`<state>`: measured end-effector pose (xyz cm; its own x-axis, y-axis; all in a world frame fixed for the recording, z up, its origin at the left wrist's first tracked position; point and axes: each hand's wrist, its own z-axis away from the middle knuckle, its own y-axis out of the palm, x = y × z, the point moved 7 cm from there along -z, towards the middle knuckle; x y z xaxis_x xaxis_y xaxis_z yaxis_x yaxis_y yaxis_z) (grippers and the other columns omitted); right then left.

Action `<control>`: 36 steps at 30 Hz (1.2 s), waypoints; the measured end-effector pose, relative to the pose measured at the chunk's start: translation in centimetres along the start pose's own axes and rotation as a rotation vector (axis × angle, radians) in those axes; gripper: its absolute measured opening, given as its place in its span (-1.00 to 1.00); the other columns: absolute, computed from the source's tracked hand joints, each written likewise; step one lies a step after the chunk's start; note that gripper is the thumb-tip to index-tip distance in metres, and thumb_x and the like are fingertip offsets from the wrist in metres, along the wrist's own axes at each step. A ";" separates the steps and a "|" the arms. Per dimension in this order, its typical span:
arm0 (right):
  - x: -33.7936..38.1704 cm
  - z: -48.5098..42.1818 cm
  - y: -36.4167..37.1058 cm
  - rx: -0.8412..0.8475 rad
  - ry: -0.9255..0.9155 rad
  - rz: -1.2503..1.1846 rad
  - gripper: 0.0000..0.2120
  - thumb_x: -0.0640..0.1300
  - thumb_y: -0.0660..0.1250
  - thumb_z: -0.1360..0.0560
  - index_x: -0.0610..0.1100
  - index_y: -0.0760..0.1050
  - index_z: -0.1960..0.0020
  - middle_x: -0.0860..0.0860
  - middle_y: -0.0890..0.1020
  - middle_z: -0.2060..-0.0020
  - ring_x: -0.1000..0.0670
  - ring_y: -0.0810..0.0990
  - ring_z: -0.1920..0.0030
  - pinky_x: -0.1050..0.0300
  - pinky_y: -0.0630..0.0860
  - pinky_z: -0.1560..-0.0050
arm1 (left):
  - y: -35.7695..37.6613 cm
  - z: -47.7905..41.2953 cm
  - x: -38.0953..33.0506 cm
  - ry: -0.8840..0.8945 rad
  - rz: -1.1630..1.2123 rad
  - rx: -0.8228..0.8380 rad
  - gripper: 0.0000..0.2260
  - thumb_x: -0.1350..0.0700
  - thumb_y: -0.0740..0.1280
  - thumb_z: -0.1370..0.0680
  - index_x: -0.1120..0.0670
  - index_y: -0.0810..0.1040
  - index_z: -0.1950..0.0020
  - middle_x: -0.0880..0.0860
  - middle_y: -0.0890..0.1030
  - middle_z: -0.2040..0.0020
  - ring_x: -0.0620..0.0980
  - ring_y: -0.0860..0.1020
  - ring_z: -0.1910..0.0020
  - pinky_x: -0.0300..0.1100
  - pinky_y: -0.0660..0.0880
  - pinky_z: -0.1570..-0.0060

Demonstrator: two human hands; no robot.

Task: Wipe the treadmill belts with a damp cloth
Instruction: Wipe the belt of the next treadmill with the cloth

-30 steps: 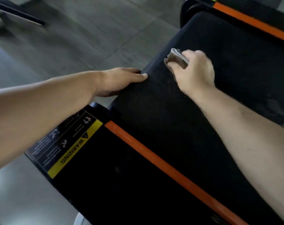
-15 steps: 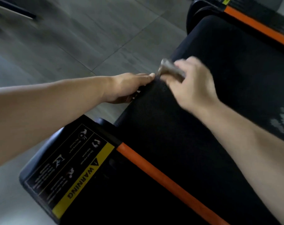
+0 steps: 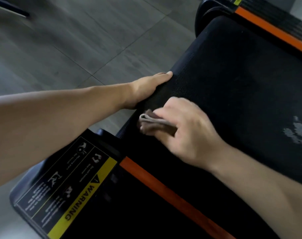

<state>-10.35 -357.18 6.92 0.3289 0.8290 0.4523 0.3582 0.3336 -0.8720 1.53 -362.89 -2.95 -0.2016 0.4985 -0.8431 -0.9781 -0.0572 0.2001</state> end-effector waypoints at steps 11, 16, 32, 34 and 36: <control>0.8 -0.9 0.1 0.075 -0.096 -0.031 -0.73 0.09 0.46 -0.48 -0.09 0.67 -0.04 0.03 0.50 0.18 -0.01 0.45 0.16 -0.04 0.45 0.08 | 0.3 1.0 0.4 -0.094 0.045 0.038 -0.52 -0.23 0.17 -0.69 0.14 0.62 0.02 0.14 0.71 0.14 0.05 0.68 0.19 -0.17 0.63 0.13; 0.4 -3.3 0.6 -0.054 -0.040 0.031 -0.69 0.13 0.43 -0.48 -0.11 0.67 0.00 -0.04 0.55 0.17 -0.09 0.52 0.10 -0.15 0.49 0.03 | 0.8 1.3 -0.2 -0.097 0.094 0.035 -0.50 -0.18 0.10 -0.73 0.16 0.50 0.18 0.07 0.58 0.43 -0.07 0.58 0.45 -0.29 0.51 0.44; -1.3 4.8 -2.5 -0.059 0.048 -0.068 -0.75 0.10 0.47 -0.50 -0.08 0.58 0.16 -0.01 0.49 0.25 -0.04 0.50 0.21 0.01 0.45 0.14 | -0.4 0.8 -0.6 0.053 -0.240 -0.103 -0.62 -0.20 0.17 -0.70 -0.04 0.55 -0.39 -0.15 0.69 -0.16 -0.26 0.65 -0.05 -0.30 0.50 -0.16; -2.2 5.6 -3.1 -0.005 0.005 -0.070 -0.69 0.08 0.46 -0.52 -0.16 0.59 0.19 -0.01 0.49 0.28 -0.02 0.47 0.24 0.06 0.40 0.16 | -0.7 1.2 -1.6 0.113 -0.386 -0.170 -0.55 -0.23 0.20 -0.68 -0.10 0.43 -0.52 -0.18 0.56 -0.32 -0.31 0.55 -0.19 -0.34 0.42 -0.25; -6.8 4.5 -5.6 -0.145 0.169 0.017 -0.65 0.09 0.49 -0.51 -0.16 0.54 0.23 0.00 0.47 0.30 0.02 0.44 0.27 0.13 0.31 0.22 | -0.9 1.2 -2.4 0.141 -0.479 -0.233 -0.47 -0.24 0.24 -0.66 -0.12 0.32 -0.61 -0.16 0.49 -0.42 -0.20 0.50 -0.32 -0.23 0.36 -0.41</control>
<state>-18.49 -362.70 7.87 0.4736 0.7429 0.4732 0.4694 0.2417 -0.8493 3.01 -362.98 -0.49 0.2795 0.3963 -0.8745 -0.9444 -0.0508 -0.3248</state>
